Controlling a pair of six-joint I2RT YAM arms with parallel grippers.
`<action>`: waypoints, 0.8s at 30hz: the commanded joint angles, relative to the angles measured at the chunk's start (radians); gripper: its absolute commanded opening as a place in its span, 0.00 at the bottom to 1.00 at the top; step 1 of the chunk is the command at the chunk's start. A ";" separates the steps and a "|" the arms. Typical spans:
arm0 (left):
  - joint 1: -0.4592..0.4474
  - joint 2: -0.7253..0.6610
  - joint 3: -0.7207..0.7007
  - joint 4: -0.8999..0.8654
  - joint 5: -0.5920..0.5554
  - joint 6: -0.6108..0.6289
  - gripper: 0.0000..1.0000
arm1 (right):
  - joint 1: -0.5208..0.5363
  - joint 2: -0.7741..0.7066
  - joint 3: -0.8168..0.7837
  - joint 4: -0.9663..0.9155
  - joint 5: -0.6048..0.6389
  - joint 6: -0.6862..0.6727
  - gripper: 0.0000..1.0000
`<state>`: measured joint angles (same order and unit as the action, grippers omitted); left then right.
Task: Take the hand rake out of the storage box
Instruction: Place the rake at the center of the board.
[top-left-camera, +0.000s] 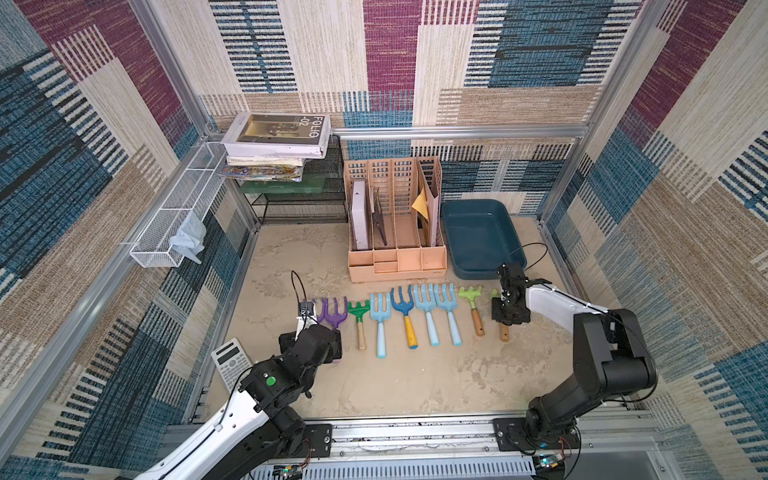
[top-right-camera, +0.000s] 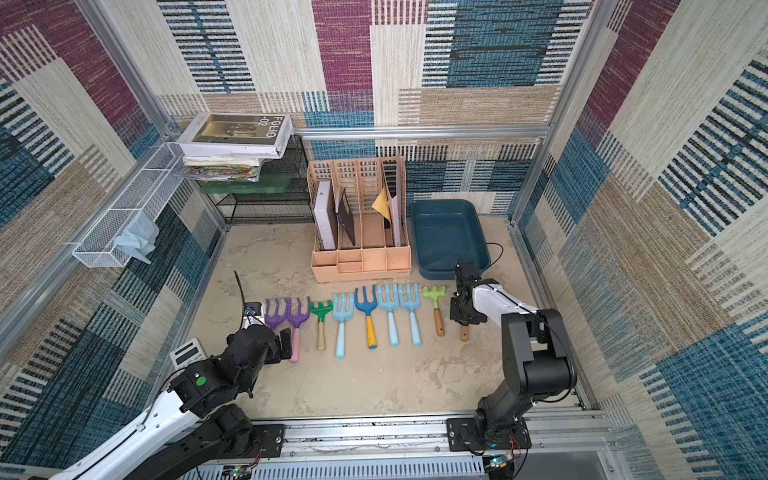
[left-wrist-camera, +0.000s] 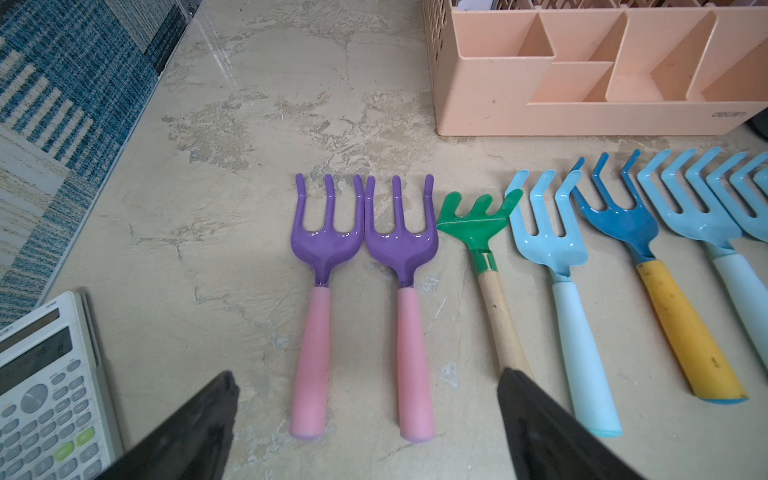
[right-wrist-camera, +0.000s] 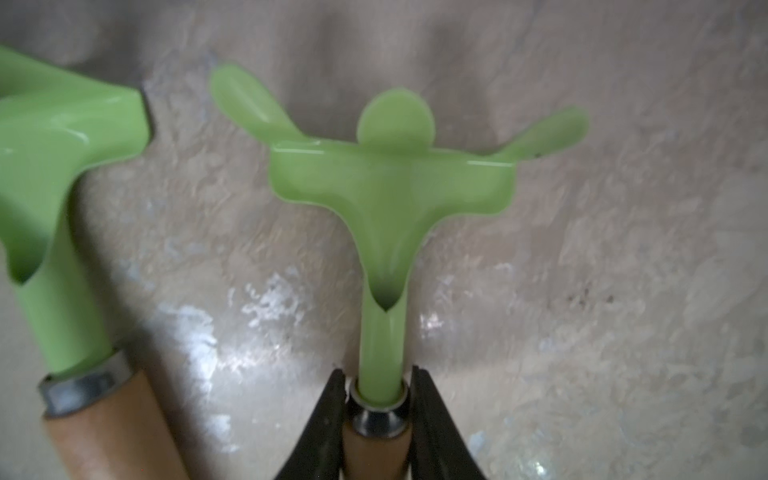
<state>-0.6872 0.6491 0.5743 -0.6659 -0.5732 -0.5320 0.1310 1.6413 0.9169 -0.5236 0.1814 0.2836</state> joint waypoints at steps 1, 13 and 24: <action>0.000 -0.008 0.006 0.013 -0.005 -0.001 0.99 | 0.001 0.050 0.023 -0.003 0.013 -0.024 0.10; 0.000 -0.019 0.000 0.015 0.000 0.001 0.99 | -0.009 0.080 0.040 0.025 -0.002 -0.050 0.51; 0.000 -0.027 -0.001 0.014 0.000 -0.001 0.99 | -0.023 0.070 0.021 0.070 -0.081 -0.093 0.20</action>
<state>-0.6872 0.6243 0.5743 -0.6662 -0.5728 -0.5320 0.1101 1.7004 0.9543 -0.4099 0.1287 0.2066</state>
